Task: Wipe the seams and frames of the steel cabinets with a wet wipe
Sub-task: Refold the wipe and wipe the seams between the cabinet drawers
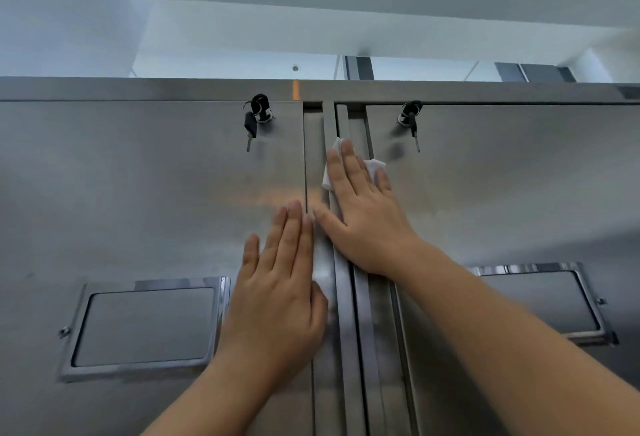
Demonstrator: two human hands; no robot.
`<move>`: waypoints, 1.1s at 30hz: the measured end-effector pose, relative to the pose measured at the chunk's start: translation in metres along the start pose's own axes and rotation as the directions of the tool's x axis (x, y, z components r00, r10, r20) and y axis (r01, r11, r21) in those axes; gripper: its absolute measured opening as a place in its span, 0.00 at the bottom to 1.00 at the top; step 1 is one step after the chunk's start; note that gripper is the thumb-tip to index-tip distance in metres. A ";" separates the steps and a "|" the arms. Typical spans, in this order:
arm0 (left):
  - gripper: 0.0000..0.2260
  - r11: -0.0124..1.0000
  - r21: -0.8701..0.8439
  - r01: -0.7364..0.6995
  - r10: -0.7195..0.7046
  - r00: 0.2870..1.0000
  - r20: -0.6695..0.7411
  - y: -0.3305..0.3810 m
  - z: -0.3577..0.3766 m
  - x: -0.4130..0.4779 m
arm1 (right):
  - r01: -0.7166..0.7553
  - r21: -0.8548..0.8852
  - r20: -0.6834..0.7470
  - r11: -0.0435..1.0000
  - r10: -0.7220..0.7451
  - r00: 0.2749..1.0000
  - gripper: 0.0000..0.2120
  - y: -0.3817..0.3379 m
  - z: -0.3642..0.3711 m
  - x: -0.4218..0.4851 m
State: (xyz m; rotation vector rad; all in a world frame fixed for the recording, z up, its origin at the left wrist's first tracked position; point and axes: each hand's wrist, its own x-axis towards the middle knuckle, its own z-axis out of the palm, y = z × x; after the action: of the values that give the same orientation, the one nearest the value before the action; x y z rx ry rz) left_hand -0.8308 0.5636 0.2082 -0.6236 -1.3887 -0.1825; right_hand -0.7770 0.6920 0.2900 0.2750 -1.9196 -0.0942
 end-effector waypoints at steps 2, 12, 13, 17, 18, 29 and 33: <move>0.30 1.000 0.004 0.002 -0.002 1.000 0.009 0.001 0.000 -0.001 | 0.031 -0.032 -0.011 0.999 -0.031 0.999 0.33 0.004 0.001 -0.008; 0.30 1.000 0.016 0.015 -0.015 1.000 0.015 0.001 0.001 -0.004 | -0.052 -0.069 0.013 0.996 0.053 0.999 0.34 0.007 -0.020 0.057; 0.30 1.000 0.017 0.014 -0.014 1.000 0.014 0.001 0.001 -0.004 | -0.052 -0.058 0.008 0.997 0.053 0.999 0.34 0.007 -0.021 0.059; 0.29 1.000 0.018 0.013 -0.013 1.000 0.014 0.001 0.001 -0.004 | -0.025 -0.031 0.010 0.999 0.025 1.000 0.33 0.003 -0.018 0.038; 0.29 1.000 0.011 0.016 -0.017 1.000 0.011 0.001 0.001 -0.004 | -0.005 -0.034 0.013 0.999 0.005 1.000 0.33 0.004 -0.014 0.028; 0.29 1.000 0.012 0.011 -0.011 1.000 0.002 0.001 0.002 -0.005 | -0.089 -0.050 0.005 0.995 0.089 0.996 0.34 0.006 -0.022 0.071; 0.29 1.000 0.016 0.012 -0.012 1.000 -0.009 0.001 0.002 -0.004 | -0.095 -0.033 0.010 0.995 0.096 0.995 0.34 0.005 -0.025 0.076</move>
State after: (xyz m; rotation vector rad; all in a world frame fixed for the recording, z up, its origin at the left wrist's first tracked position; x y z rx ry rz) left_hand -0.8333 0.5642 0.2041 -0.6009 -1.3846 -0.1831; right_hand -0.7802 0.6804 0.3696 0.1609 -1.9373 -0.0629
